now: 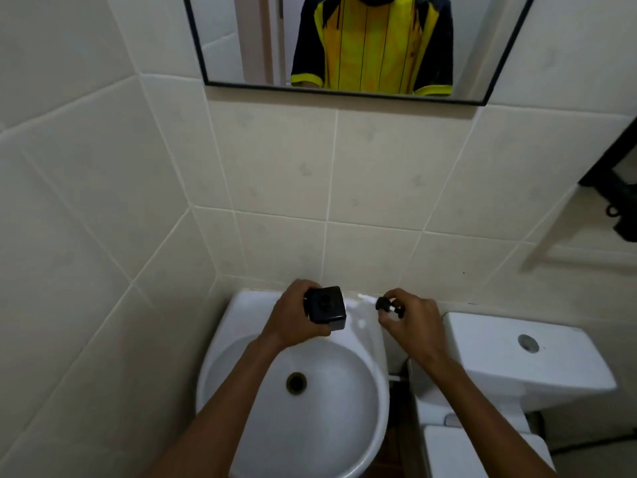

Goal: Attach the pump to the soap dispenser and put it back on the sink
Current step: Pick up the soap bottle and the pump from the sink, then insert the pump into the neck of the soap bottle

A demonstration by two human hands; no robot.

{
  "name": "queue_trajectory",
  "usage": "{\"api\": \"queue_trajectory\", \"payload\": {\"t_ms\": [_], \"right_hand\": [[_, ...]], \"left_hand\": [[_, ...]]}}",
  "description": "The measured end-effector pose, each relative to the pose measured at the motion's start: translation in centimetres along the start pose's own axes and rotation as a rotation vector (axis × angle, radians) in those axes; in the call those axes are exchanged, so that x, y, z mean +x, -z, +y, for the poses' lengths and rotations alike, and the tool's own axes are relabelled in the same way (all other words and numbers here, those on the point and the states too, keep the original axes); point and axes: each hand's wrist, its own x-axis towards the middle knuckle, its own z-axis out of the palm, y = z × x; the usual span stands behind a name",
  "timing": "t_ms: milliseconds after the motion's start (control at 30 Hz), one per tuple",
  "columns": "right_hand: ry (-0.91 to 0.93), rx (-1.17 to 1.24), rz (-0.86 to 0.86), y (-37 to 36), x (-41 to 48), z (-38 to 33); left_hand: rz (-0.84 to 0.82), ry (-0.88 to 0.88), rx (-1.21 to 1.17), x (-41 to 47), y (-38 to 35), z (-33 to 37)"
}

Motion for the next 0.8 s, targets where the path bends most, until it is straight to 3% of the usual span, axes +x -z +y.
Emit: {"api": "queue_trajectory", "payload": {"t_ms": [167,433,800], "right_hand": [[0.111,0.063,0.026,3.7,0.2,-4.0],[0.347,0.011,-0.113,9.0,2.3,-10.7],[0.405,-0.151,-0.236,9.0,3.2,-13.5]], "left_hand": [[0.026,0.017,-0.063,-0.9,2.3,0.2],[0.005,0.002,-0.106,-1.5,4.6,0.7],[-0.033,-0.033,-0.098,-1.3,6.0,-0.2]]}}
